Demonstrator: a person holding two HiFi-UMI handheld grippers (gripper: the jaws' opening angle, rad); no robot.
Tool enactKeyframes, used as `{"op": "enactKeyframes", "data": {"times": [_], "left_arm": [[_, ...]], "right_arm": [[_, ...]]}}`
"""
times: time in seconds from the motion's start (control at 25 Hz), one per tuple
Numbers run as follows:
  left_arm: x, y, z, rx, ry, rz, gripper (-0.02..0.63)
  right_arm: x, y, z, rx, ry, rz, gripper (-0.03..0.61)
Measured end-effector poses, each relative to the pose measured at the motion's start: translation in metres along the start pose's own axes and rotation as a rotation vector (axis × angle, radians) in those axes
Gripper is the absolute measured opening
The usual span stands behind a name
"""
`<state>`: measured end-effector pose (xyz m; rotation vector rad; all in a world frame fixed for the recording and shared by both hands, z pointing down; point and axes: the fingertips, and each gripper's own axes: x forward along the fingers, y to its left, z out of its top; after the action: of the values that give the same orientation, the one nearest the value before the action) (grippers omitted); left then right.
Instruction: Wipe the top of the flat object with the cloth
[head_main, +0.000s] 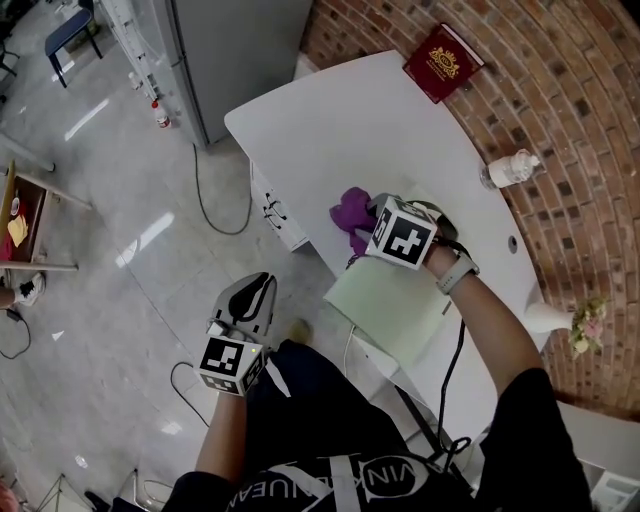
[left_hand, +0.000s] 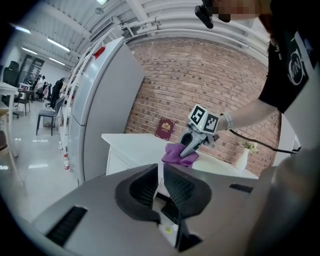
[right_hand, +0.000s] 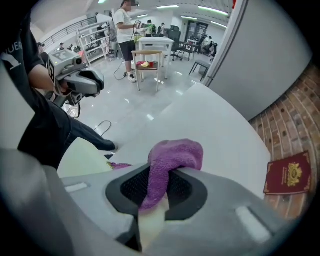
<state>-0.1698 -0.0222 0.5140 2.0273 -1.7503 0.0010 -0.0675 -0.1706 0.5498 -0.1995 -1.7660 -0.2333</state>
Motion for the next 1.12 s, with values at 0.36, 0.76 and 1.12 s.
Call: {"op": "enactKeyframes", "data": {"times": [0.36,0.76,1.12], "left_arm": [[0.064,-0.063,0.015,0.088,0.079,-0.209,0.035],[0.125,-0.114,-0.020,0.148,0.350,-0.400,0.035],[0.132,-0.117,-0.023,0.165,0.458,-0.430,0.034]], "right_arm": [[-0.003,-0.020,-0.016,0.247,-0.157,0.085,0.062],[0.001,-0.020,-0.013,0.161,-0.167,0.122,0.063],[0.003,-0.051,-0.033,0.178,-0.152,0.078,0.061]]}}
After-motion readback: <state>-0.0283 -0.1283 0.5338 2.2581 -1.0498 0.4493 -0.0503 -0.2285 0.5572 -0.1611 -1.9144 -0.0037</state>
